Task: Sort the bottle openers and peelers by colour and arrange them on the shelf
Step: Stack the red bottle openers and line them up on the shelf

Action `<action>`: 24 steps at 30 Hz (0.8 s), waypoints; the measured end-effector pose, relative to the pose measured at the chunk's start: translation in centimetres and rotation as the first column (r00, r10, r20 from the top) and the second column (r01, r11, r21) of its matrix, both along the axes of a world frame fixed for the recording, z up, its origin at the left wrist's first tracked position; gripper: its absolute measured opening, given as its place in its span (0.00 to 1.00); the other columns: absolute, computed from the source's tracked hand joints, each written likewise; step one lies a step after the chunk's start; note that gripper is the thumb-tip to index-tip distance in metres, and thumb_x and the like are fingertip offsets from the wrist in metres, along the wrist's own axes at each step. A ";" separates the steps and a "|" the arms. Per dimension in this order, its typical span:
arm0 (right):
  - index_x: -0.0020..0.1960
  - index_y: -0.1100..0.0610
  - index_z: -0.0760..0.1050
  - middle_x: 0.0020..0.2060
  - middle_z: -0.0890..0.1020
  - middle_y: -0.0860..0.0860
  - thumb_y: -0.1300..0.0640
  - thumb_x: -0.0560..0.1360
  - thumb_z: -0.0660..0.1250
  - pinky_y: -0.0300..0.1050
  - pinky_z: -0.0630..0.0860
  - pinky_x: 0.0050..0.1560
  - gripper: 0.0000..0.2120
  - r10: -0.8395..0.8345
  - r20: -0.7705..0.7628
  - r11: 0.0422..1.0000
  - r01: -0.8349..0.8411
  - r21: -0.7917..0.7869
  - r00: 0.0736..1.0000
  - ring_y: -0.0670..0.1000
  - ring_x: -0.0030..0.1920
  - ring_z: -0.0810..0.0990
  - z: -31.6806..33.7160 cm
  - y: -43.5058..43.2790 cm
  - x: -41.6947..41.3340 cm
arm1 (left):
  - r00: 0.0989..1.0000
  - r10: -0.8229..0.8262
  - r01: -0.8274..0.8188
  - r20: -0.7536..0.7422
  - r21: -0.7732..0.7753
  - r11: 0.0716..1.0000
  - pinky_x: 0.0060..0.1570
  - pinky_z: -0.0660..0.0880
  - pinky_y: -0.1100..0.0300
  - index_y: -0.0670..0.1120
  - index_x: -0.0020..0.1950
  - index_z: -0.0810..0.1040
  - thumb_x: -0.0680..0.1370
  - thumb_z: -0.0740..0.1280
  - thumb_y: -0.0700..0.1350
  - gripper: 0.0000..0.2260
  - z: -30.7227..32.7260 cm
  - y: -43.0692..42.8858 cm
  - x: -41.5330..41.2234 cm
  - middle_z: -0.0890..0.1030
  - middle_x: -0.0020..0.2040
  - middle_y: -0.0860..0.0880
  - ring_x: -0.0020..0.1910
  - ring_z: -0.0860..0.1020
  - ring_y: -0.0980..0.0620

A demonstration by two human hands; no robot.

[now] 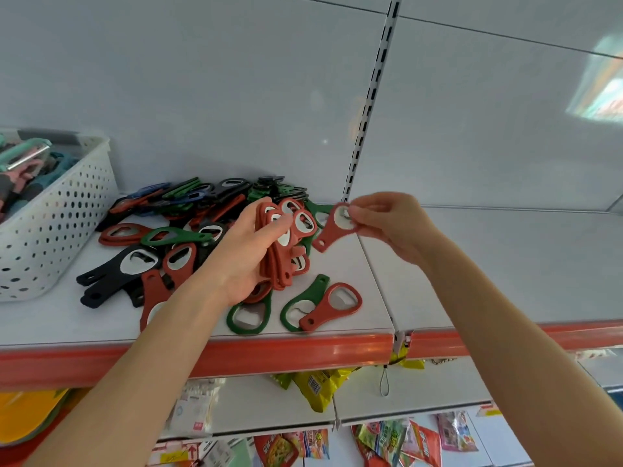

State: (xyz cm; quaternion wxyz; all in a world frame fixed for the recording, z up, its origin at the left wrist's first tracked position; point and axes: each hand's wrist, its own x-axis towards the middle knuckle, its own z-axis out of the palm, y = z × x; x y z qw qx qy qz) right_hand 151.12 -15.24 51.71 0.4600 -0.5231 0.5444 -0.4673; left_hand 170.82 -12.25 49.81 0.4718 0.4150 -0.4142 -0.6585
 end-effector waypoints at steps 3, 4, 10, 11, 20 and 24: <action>0.42 0.61 0.75 0.35 0.80 0.53 0.67 0.71 0.69 0.35 0.80 0.35 0.04 0.074 -0.011 0.994 -0.075 -0.076 0.997 0.45 0.31 0.81 1.3 0.9 2.1 | 0.992 -0.118 0.118 -0.048 -0.006 0.993 0.34 0.78 0.56 0.46 0.63 0.70 0.72 0.67 0.45 0.20 0.3 0.5 -1.1 0.79 0.44 0.44 0.38 0.81 0.48; 0.42 0.60 0.75 0.35 0.80 0.53 0.67 0.71 0.69 0.36 0.80 0.37 0.04 0.088 -0.057 0.990 -0.094 -0.103 0.994 0.46 0.33 0.80 1.2 1.2 2.7 | 0.990 -0.129 0.128 -0.059 -0.011 0.992 0.34 0.78 0.56 0.44 0.63 0.70 0.72 0.67 0.41 0.20 0.4 0.6 -1.3 0.79 0.43 0.44 0.37 0.81 0.48; 0.62 0.55 0.73 0.50 0.75 0.46 0.48 0.71 0.69 0.34 0.72 0.50 0.22 0.348 -0.771 0.917 -0.364 0.162 0.534 0.43 0.47 0.76 -0.5 3.1 0.2 | 0.992 0.012 -0.010 -0.129 0.016 1.000 0.28 0.78 0.59 0.47 0.60 0.71 0.73 0.62 0.29 0.20 0.3 0.5 0.3 0.80 0.42 0.44 0.30 0.80 0.50; 0.64 0.54 0.71 0.52 0.74 0.46 0.46 0.71 0.69 0.37 0.71 0.54 0.25 0.413 -0.811 0.891 -0.369 0.266 0.414 0.45 0.51 0.74 -1.2 3.5 -0.2 | 0.990 0.022 -0.021 -0.137 0.013 1.000 0.28 0.77 0.59 0.49 0.59 0.72 0.73 0.62 0.29 0.20 0.3 0.5 0.8 0.80 0.42 0.44 0.30 0.81 0.50; 0.43 0.57 0.77 0.35 0.79 0.49 0.63 0.73 0.68 0.33 0.75 0.36 0.02 0.401 -0.495 0.912 -0.389 0.132 0.771 0.40 0.32 0.76 -1.2 2.6 -0.5 | 0.987 0.120 -0.122 -0.103 -0.014 0.992 0.28 0.77 0.60 0.52 0.60 0.73 0.73 0.66 0.34 0.19 0.5 0.6 1.9 0.80 0.45 0.45 0.32 0.80 0.50; 0.42 0.56 0.78 0.33 0.81 0.49 0.64 0.73 0.67 0.34 0.77 0.37 0.04 0.385 -0.267 0.916 -0.402 -0.011 0.884 0.44 0.33 0.78 0.7 1.4 1.8 | 0.996 0.050 -0.051 -0.070 -0.011 0.999 0.30 0.77 0.59 0.51 0.59 0.73 0.65 0.71 0.49 0.23 0.8 1.2 1.7 0.81 0.44 0.49 0.35 0.81 0.51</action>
